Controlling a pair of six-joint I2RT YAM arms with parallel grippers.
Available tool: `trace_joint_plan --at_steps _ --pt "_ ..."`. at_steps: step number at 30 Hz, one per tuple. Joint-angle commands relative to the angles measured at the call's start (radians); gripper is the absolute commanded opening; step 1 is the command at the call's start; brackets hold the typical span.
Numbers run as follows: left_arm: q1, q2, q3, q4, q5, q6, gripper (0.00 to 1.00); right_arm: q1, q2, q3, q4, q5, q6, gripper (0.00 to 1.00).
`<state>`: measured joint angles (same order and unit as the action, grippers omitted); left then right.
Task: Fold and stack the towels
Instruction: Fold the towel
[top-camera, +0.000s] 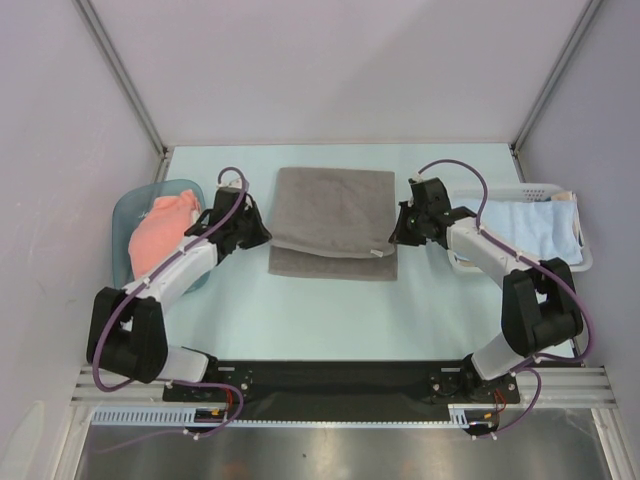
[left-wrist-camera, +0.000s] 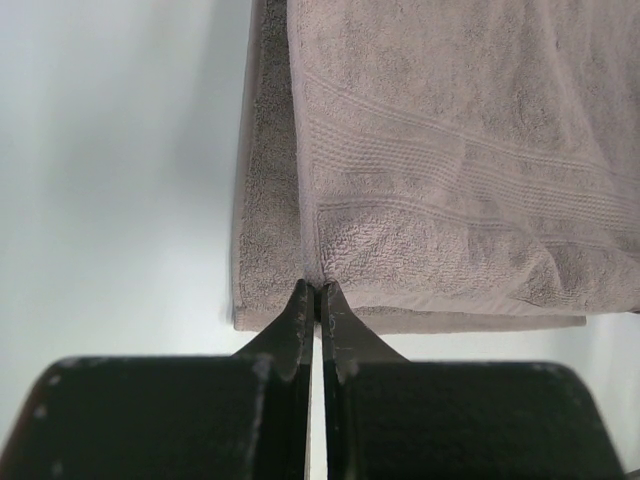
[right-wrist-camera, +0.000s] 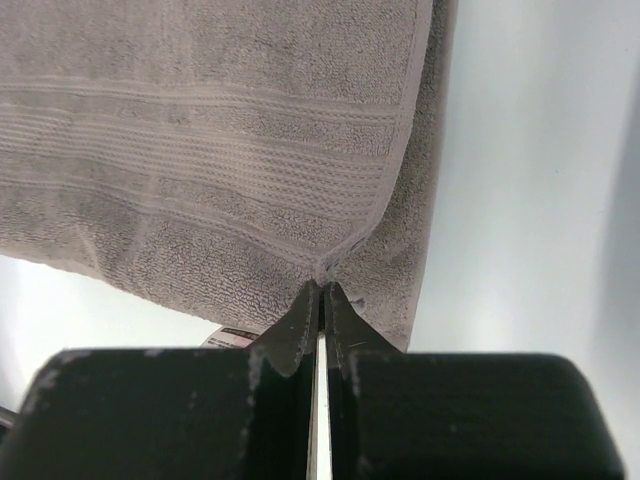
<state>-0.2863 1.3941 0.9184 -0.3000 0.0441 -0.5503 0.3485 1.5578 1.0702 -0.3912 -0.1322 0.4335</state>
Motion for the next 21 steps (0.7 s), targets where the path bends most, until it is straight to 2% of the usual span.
trace_joint_plan --at_steps 1,14,16,17,18,19,21 --pt "-0.008 -0.052 -0.016 0.029 -0.012 -0.011 0.01 0.007 -0.044 -0.013 0.002 0.023 0.007 0.0" --pt "-0.013 -0.035 -0.11 0.09 0.008 -0.03 0.0 0.01 -0.045 -0.076 0.037 0.028 0.011 0.0" --pt "-0.017 -0.006 -0.124 0.107 0.017 -0.033 0.11 0.014 -0.038 -0.078 0.037 0.029 0.007 0.11" --pt "-0.019 0.002 -0.137 0.12 0.023 -0.036 0.21 0.014 -0.035 -0.079 0.035 0.032 0.007 0.19" --pt "-0.019 0.014 -0.142 0.125 0.025 -0.037 0.27 0.015 -0.033 -0.082 0.034 0.034 0.005 0.37" --pt "-0.02 0.016 -0.15 0.131 0.026 -0.037 0.37 0.017 -0.038 -0.084 0.032 0.039 0.004 0.45" --pt "-0.02 0.016 -0.151 0.136 0.019 -0.039 0.41 0.018 -0.057 -0.085 0.028 0.052 0.002 0.6"
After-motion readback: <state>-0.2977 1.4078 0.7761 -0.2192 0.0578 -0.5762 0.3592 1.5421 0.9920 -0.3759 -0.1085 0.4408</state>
